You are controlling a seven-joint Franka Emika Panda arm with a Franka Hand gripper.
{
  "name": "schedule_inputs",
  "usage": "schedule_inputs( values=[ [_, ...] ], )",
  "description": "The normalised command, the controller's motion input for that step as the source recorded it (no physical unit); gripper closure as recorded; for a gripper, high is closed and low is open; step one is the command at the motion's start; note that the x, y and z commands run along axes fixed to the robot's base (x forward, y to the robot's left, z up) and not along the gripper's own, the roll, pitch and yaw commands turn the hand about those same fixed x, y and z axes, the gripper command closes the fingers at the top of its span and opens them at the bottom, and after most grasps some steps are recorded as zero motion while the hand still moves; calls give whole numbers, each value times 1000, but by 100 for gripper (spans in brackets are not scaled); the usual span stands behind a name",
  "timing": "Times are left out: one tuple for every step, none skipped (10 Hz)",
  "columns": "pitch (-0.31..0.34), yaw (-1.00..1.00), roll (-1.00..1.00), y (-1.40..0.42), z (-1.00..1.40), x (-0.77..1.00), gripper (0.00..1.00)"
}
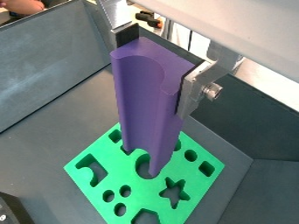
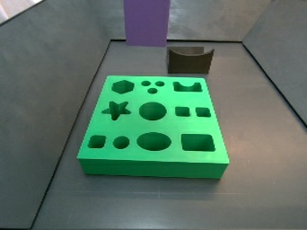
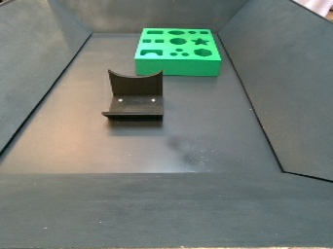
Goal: Pick up the arch object. Move up. Move to above the board. Insert the arch object.
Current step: Insert the arch object.
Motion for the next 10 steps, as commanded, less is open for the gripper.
schedule_inputs(
  values=[
    [0,0,-53,0,-109,0,100],
    [-19,0,0,0,0,0,100],
    [0,0,0,0,-137,0,100],
    [117,-886,210,0,-177,-114,100],
    [86,-943,171,0,-123,-134,100],
    [36,-1000,91,0,-86,-66,100],
    [37,-1000,94,0,-86,-63,100],
    [46,-1000,20,0,-83,0,100],
    [66,89,-71,517,0,71,100],
    [-9,729,-7,69,-83,200,100]
  ],
)
